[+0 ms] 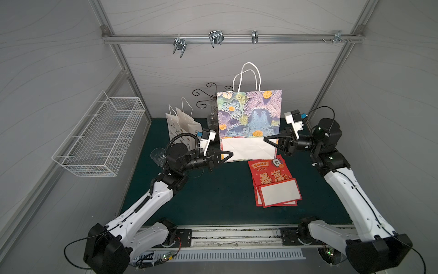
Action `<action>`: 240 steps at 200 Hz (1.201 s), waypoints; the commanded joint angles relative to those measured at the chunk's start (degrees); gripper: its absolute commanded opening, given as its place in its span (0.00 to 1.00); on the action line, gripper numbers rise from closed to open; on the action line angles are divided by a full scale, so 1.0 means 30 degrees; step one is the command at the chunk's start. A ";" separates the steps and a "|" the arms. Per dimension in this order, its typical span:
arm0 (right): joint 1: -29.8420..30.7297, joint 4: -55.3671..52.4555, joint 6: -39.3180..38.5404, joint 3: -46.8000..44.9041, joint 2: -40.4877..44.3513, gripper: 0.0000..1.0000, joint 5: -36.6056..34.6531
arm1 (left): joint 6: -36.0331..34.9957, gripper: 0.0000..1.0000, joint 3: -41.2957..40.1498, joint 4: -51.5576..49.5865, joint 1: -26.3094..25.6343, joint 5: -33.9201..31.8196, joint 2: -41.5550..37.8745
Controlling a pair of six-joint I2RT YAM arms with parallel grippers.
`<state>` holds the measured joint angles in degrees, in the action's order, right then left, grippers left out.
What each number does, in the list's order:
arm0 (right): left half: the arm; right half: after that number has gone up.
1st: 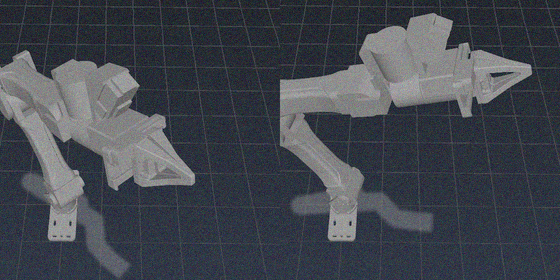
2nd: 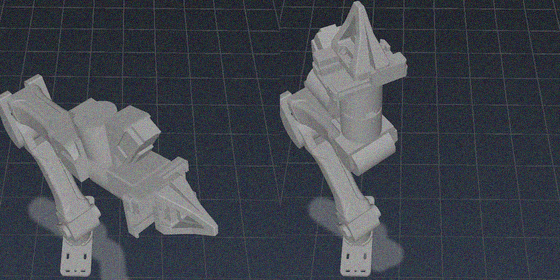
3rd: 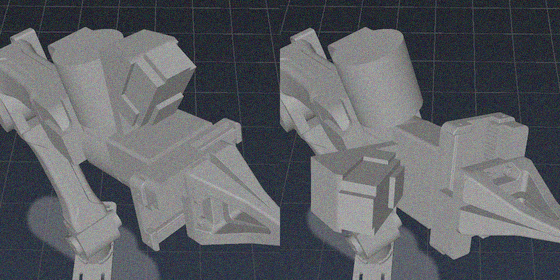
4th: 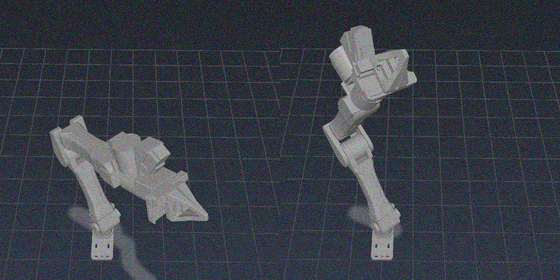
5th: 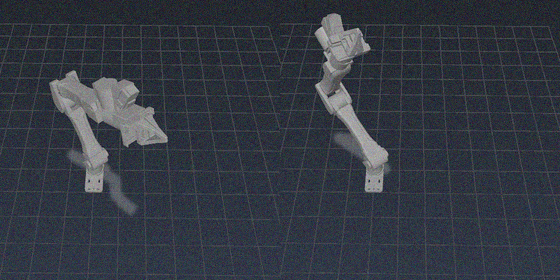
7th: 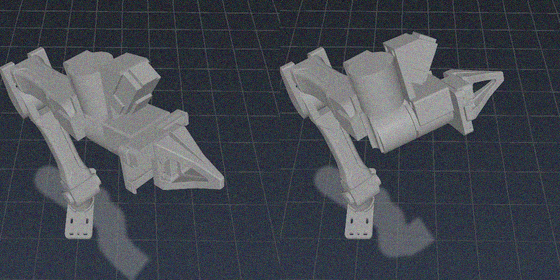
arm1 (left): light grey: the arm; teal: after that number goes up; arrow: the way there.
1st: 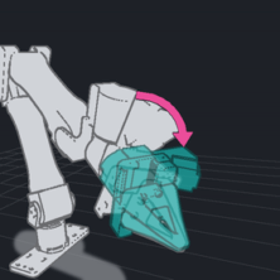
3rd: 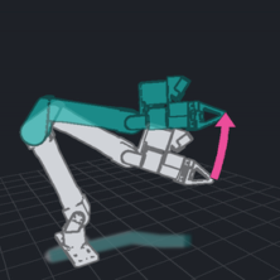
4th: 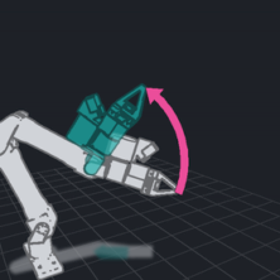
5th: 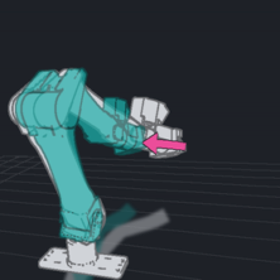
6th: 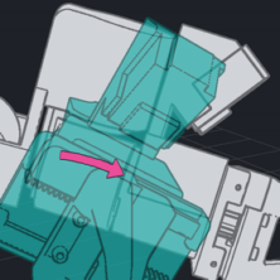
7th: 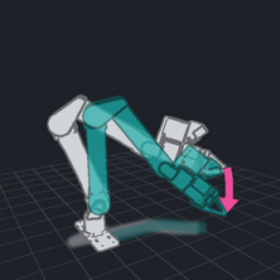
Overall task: Put away the paper bag
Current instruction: Press the paper bag at the center of the board.
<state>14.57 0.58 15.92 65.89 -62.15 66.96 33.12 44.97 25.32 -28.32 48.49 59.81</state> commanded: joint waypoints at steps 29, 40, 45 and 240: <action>0.0071 -0.3662 -0.2567 0.0191 0.0707 0.00 0.0722 | -0.0026 0.48 0.0942 0.1679 -0.0002 -0.0891 -0.0514; 0.0069 -0.3817 -0.2661 0.0122 0.0729 0.00 0.0772 | 0.0002 0.47 0.1117 0.1885 0.0000 -0.0980 -0.0485; 0.0094 -0.3908 -0.2732 0.0098 0.0734 0.00 0.0767 | 0.0003 0.44 0.1171 0.1910 -0.0006 -0.0995 -0.0457; 0.0044 -0.5878 -0.4354 -0.0502 0.0916 0.00 0.1454 | -0.0564 0.48 0.2472 0.3543 -0.0016 -0.4491 -0.0711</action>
<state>14.55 -16.10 3.14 65.14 -60.40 69.52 31.79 47.53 30.65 -28.53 38.94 58.96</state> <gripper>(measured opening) 0.057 0.400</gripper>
